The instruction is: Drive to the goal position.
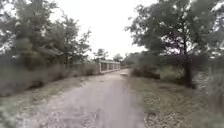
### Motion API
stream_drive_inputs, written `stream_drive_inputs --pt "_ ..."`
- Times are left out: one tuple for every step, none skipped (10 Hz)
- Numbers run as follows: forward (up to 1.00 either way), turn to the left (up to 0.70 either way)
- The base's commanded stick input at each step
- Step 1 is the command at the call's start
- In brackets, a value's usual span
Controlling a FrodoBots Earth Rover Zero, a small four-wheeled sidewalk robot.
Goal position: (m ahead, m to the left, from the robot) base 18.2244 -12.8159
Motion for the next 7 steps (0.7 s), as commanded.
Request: stream_drive_inputs --pt "0.7 0.0" --pt "0.7 0.0" --pt "0.7 0.0" --pt "0.7 0.0" --pt "0.7 0.0" --pt "0.7 0.0" --pt "0.7 0.0"
